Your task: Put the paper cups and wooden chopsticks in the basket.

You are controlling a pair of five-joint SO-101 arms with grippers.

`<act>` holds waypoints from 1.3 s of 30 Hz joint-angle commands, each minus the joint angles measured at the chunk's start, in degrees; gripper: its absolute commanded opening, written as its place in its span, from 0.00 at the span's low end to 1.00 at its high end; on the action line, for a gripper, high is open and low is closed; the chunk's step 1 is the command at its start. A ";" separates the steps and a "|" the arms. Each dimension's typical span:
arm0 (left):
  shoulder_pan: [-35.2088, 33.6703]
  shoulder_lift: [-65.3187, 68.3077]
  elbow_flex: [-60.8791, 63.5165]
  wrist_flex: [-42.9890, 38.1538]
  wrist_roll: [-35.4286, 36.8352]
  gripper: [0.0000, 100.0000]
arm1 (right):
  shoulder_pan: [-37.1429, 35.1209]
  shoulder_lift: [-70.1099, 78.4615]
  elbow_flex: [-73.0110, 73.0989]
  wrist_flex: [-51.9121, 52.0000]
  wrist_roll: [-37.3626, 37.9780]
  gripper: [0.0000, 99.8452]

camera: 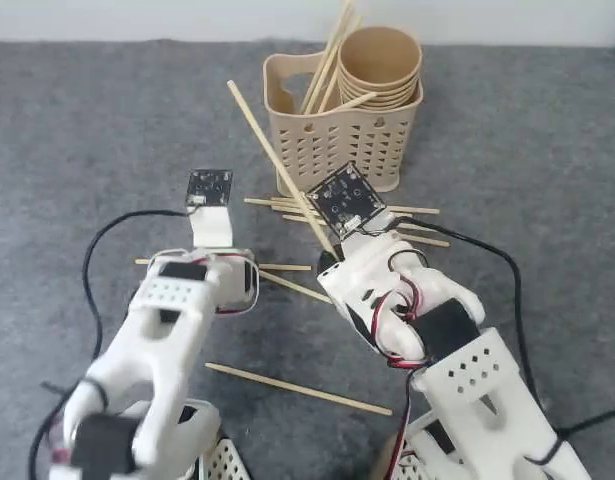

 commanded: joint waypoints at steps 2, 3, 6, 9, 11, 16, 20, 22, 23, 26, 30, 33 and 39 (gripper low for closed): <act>0.62 7.12 -8.75 1.41 3.16 0.13 | -0.40 -2.07 -0.18 -1.27 0.53 0.01; 0.62 7.56 -9.19 1.41 3.69 0.13 | -0.57 -2.07 -0.09 -1.10 1.85 0.01; 0.62 7.74 -10.07 1.41 5.63 0.13 | -0.57 -1.98 0.79 -1.45 3.87 0.01; 0.62 7.74 -9.80 0.09 6.77 0.13 | -0.66 -1.98 1.23 -1.45 4.40 0.01; 0.53 7.74 -9.71 0.09 7.74 0.13 | -0.66 -1.98 1.23 -1.45 4.40 0.01; -0.79 7.74 -9.63 0.09 9.23 0.13 | -0.66 -1.98 1.41 -1.45 4.48 0.01; -0.88 8.00 -10.15 -0.09 9.32 0.13 | -0.66 -1.98 1.41 -1.36 4.48 0.01; -0.97 8.44 -11.30 -0.26 9.49 0.13 | -0.66 -1.98 1.41 -1.27 4.48 0.01; -0.97 8.70 -11.82 -0.79 9.49 0.13 | -0.66 -1.98 1.41 -1.27 4.48 0.01; -0.70 11.25 -13.58 -2.90 9.67 0.13 | -0.66 -1.98 1.41 -1.01 4.48 0.01; -1.05 14.86 -17.01 -0.18 14.15 0.13 | -0.75 -1.98 1.41 -1.01 4.48 0.01; -1.14 16.44 -18.51 2.11 14.77 0.13 | -0.75 -1.98 1.41 -1.01 4.57 0.01; -6.59 11.52 -18.77 5.27 19.34 0.13 | -0.57 -1.98 2.20 -1.10 6.59 0.01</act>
